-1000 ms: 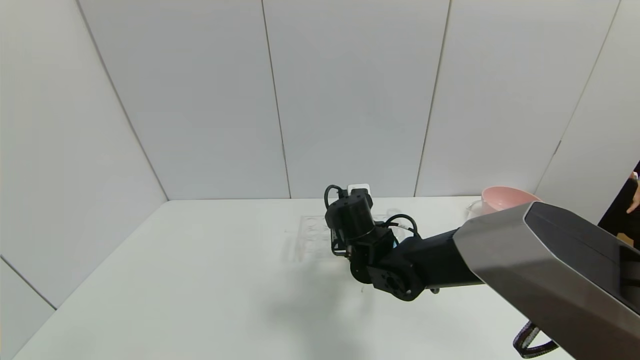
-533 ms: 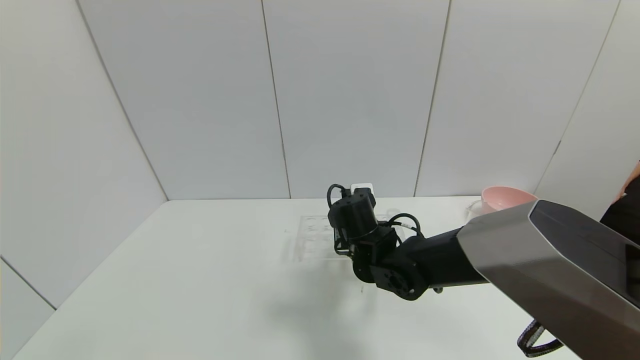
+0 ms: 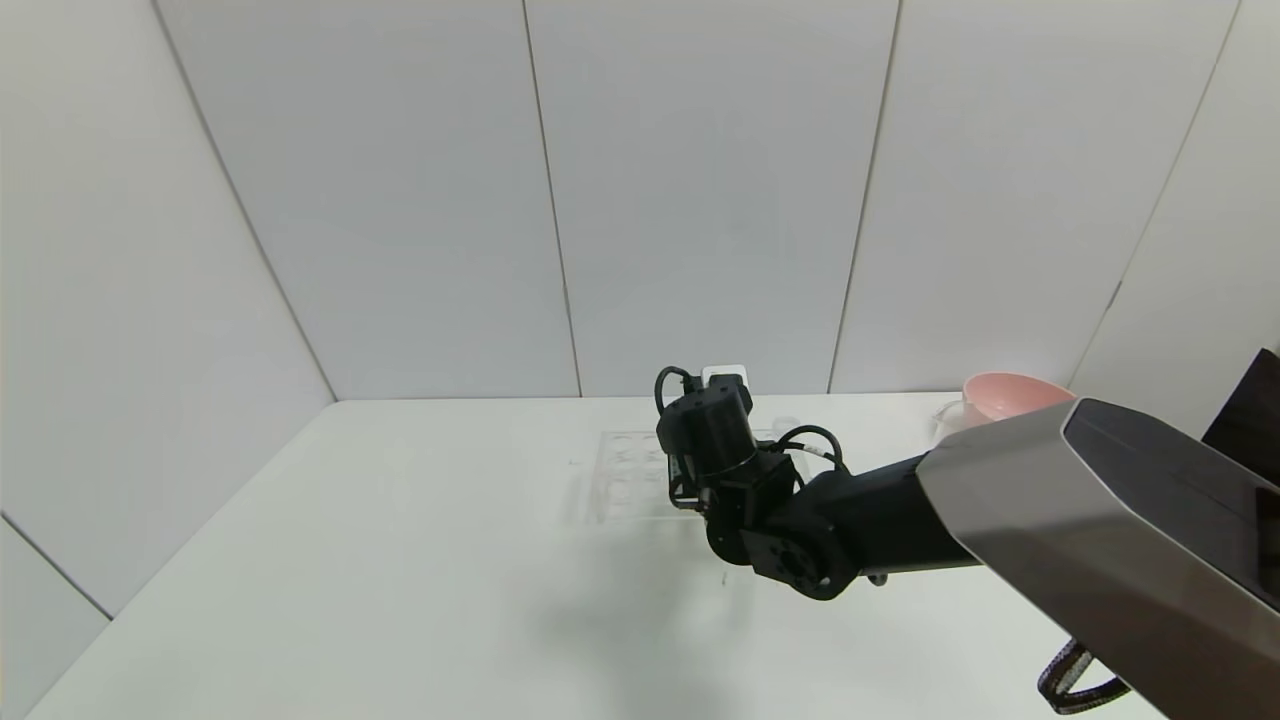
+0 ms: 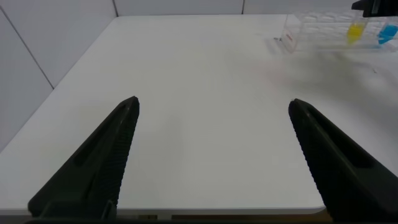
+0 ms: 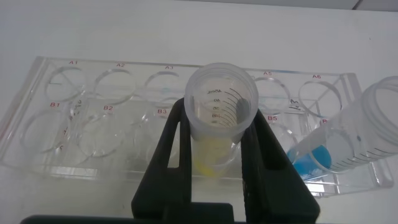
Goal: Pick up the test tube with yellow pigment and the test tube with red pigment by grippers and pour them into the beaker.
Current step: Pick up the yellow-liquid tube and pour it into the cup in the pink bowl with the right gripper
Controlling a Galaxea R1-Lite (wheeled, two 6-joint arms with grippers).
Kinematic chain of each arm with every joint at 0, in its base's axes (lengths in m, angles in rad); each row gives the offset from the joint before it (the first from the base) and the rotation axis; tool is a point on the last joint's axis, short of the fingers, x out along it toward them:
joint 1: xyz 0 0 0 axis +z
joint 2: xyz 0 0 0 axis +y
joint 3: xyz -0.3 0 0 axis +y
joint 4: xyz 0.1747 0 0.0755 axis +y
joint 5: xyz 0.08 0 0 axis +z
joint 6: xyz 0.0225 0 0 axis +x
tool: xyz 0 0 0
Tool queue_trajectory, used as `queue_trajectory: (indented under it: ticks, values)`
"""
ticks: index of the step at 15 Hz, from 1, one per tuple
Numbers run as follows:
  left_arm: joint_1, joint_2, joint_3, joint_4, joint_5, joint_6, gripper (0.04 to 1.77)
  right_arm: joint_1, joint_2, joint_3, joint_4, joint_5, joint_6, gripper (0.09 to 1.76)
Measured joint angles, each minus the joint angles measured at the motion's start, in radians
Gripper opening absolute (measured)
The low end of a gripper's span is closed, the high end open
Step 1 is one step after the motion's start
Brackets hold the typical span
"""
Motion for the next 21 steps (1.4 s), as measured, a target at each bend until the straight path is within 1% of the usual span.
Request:
queue_trajectory:
  ticks: [5, 9, 13, 17, 19, 21]
  values:
    - [0.000, 0.000, 0.000, 0.000, 0.000, 0.000, 1.72, 0.000, -0.032, -0.005, 0.000, 0.001, -0.040, 0.52]
    - [0.000, 0.000, 0.000, 0.000, 0.000, 0.000, 1.72, 0.006, -0.089, -0.006, 0.004, 0.001, -0.058, 0.52]
    - [0.000, 0.000, 0.000, 0.000, 0.000, 0.000, 1.72, 0.016, -0.156, 0.016, 0.018, -0.003, -0.065, 0.52]
    - [0.000, 0.000, 0.000, 0.000, 0.000, 0.000, 1.72, 0.031, -0.230, 0.093, 0.018, -0.004, -0.072, 0.52]
    - [0.000, 0.000, 0.000, 0.000, 0.000, 0.000, 1.72, 0.035, -0.272, 0.154, 0.018, 0.002, -0.075, 0.52]
    - [0.000, 0.000, 0.000, 0.000, 0.000, 0.000, 1.72, 0.038, -0.324, 0.237, 0.020, 0.035, -0.079, 0.52]
